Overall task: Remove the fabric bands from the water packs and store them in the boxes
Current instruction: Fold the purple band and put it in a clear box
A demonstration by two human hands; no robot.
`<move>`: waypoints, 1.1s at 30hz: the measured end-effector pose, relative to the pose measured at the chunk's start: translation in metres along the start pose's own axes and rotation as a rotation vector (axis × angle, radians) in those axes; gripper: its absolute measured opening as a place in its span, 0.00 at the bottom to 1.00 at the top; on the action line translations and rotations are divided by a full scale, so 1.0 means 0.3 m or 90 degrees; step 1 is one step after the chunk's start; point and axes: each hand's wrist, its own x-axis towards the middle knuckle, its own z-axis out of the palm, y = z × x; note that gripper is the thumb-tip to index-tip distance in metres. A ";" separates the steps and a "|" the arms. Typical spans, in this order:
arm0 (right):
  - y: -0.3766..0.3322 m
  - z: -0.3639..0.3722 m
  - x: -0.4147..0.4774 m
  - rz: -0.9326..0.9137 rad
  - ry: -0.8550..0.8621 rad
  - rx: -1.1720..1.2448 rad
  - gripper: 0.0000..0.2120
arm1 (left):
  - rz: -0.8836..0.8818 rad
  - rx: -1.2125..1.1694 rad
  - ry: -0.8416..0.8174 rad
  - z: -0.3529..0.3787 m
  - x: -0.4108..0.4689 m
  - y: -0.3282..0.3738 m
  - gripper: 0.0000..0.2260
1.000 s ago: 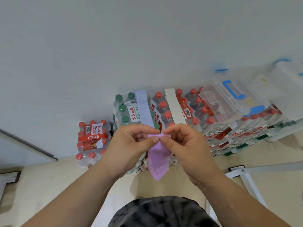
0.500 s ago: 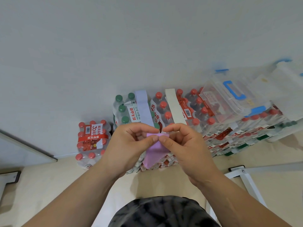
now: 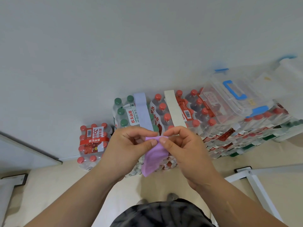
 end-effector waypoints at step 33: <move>-0.077 -0.631 0.307 -0.083 -0.107 0.003 0.18 | -0.041 -0.098 0.229 0.675 0.234 0.116 0.05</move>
